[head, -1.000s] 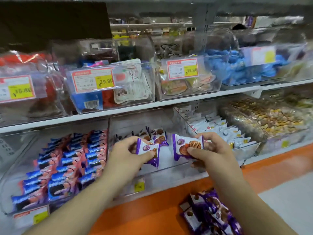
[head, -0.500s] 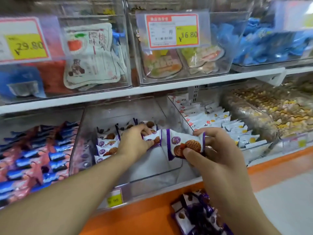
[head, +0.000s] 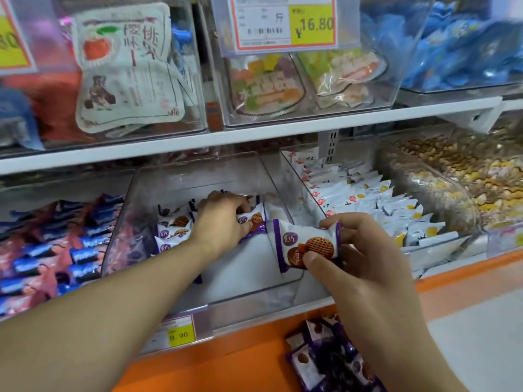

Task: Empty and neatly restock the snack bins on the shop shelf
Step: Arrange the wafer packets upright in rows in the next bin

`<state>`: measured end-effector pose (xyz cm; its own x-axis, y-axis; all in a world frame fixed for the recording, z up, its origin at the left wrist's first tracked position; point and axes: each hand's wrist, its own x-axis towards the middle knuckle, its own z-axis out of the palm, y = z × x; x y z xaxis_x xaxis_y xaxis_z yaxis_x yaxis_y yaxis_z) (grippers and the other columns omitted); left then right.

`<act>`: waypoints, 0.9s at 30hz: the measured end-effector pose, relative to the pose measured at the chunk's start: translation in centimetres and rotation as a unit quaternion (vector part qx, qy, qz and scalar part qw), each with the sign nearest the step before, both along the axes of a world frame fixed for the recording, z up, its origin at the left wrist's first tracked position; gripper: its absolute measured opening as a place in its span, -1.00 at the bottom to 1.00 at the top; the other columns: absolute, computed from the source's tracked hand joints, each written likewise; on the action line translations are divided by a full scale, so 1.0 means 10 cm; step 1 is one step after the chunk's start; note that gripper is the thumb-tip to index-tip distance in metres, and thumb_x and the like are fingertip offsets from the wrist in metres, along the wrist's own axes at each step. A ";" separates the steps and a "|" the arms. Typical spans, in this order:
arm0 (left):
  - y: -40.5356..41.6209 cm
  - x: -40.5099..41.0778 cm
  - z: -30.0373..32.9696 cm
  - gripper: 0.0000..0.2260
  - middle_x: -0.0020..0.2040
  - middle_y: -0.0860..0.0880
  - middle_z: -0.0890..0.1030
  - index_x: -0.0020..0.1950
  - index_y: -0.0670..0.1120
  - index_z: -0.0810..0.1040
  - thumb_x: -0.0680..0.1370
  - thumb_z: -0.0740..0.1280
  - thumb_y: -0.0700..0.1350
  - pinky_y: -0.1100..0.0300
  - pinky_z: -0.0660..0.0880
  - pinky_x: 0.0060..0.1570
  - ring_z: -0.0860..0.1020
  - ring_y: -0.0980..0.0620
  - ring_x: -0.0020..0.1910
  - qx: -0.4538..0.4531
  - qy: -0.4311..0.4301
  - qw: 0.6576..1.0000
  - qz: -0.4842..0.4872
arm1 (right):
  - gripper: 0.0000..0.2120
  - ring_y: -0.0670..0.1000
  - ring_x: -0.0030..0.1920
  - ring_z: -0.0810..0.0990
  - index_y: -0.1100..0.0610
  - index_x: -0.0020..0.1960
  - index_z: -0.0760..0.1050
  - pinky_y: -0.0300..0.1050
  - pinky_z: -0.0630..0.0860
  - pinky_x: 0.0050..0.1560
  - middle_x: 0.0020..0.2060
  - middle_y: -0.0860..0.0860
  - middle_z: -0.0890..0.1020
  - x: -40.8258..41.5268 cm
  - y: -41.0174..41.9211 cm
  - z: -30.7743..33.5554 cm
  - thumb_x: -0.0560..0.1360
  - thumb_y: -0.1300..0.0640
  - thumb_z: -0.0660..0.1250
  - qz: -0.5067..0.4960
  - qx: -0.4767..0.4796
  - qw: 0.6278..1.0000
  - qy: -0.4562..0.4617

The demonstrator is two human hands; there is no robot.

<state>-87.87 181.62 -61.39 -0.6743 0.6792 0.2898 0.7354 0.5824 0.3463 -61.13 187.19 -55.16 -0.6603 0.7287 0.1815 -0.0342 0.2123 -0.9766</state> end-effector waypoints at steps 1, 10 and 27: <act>0.01 0.02 0.01 -0.70 0.16 0.00 0.66 0.15 0.04 0.68 0.45 0.57 -0.01 -0.01 0.49 0.25 0.51 -0.09 0.22 -0.004 -0.004 1.000 -0.003 | -0.68 0.01 -0.10 0.73 -0.06 0.07 0.56 -0.01 0.64 -0.07 -0.13 0.00 0.72 0.00 0.01 -0.01 0.48 0.30 0.51 0.001 -0.001 1.000 -0.001; -0.09 0.10 0.10 -0.69 0.21 0.05 0.61 0.20 0.10 0.64 0.47 0.54 -0.03 0.04 0.51 0.23 0.51 -0.06 0.24 0.018 -0.078 0.997 0.003 | -0.71 -0.02 -0.07 0.73 -0.06 0.07 0.56 -0.03 0.64 -0.03 -0.10 -0.03 0.71 0.00 0.03 -0.08 0.48 0.25 0.52 0.006 0.004 1.000 -0.014; -0.86 0.77 0.69 -0.69 -0.06 0.13 0.74 0.00 0.12 0.69 0.39 0.65 -0.21 0.06 0.69 -0.09 0.73 0.04 -0.16 0.170 -0.268 0.948 -0.025 | -0.41 -0.25 0.49 0.25 -0.32 0.51 0.29 -0.18 0.37 0.46 0.44 -0.42 0.30 -0.14 -0.13 -0.07 0.61 0.08 0.41 0.024 0.251 0.959 -0.132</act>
